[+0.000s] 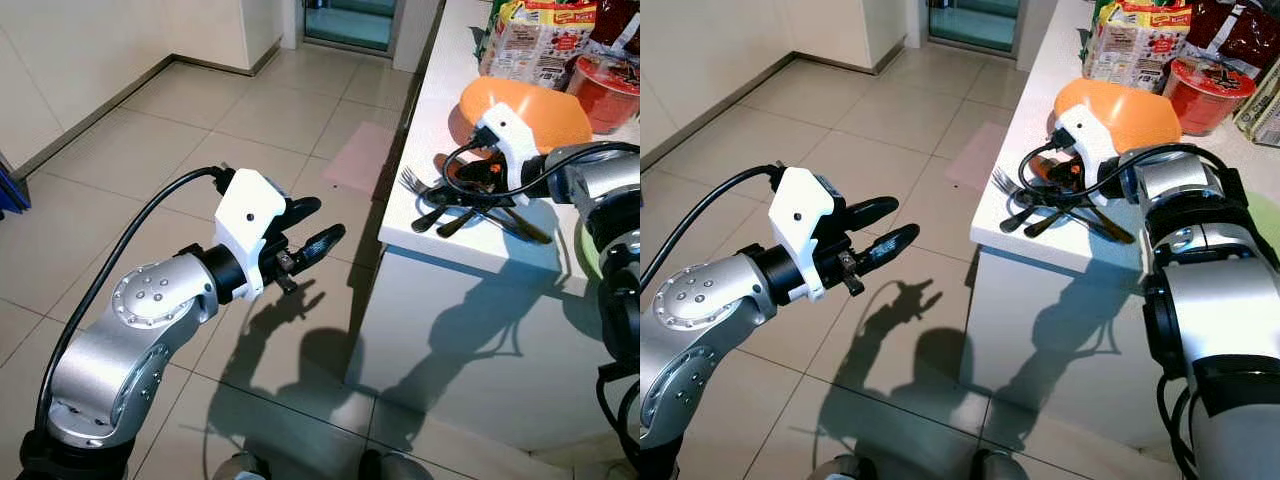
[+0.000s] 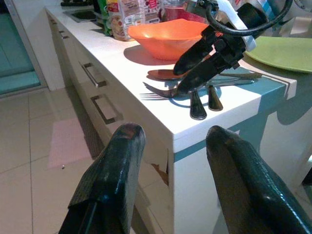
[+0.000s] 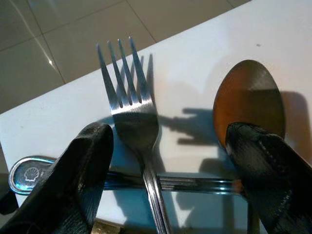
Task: Setting the table
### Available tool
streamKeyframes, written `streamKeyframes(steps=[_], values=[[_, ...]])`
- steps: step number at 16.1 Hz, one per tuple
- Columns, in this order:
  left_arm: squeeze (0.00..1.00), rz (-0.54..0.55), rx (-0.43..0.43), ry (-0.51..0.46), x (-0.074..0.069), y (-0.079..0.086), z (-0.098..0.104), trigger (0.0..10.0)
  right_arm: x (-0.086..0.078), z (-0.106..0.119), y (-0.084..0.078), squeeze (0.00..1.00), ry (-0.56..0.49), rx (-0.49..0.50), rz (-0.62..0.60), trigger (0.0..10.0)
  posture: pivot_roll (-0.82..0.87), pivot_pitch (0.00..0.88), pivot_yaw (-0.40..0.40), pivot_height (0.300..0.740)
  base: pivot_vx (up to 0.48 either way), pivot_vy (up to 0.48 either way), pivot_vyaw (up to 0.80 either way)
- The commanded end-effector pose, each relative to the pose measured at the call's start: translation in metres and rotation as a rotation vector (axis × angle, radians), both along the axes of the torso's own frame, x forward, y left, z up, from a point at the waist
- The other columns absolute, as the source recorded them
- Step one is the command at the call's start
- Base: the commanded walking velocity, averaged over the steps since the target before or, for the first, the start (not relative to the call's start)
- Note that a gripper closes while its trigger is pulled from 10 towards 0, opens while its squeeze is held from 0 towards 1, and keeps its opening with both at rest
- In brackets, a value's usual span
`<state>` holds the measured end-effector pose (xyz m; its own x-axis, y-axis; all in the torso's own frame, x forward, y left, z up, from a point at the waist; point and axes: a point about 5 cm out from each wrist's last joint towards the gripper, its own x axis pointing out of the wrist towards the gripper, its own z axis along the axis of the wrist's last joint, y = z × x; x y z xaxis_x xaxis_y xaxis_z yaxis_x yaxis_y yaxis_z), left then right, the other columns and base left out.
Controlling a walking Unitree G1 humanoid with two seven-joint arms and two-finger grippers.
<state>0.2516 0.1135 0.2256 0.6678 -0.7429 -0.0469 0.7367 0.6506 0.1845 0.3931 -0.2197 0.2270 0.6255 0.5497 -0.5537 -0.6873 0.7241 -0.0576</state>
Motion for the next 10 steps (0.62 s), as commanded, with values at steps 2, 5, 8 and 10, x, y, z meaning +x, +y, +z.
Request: streamKeyframes(steps=[2,5,8,10], values=[[0.00,-0.019,0.003,-0.033,-0.002,-0.002,0.005,10.0,0.003,0.021,-0.002,0.00,-0.085,0.048,-0.006,10.0,0.00,0.128,-0.040,0.740,0.000,0.000,0.00],[0.00,-0.021,0.003,-0.037,-0.002,-0.002,0.005,10.0,0.002,0.033,-0.009,0.00,-0.109,0.029,0.008,10.0,0.00,0.117,-0.041,0.740,0.000,0.000,0.00],[0.00,-0.026,0.004,-0.042,-0.003,-0.004,0.005,10.0,-0.002,0.036,-0.016,0.00,-0.094,-0.001,0.034,10.0,0.00,0.108,-0.043,0.740,0.000,0.000,0.00],[0.00,-0.030,0.003,-0.044,-0.005,-0.004,0.005,10.0,-0.007,0.035,-0.024,0.00,-0.043,-0.041,0.066,10.0,0.00,0.104,-0.046,0.740,0.000,0.000,0.00]])
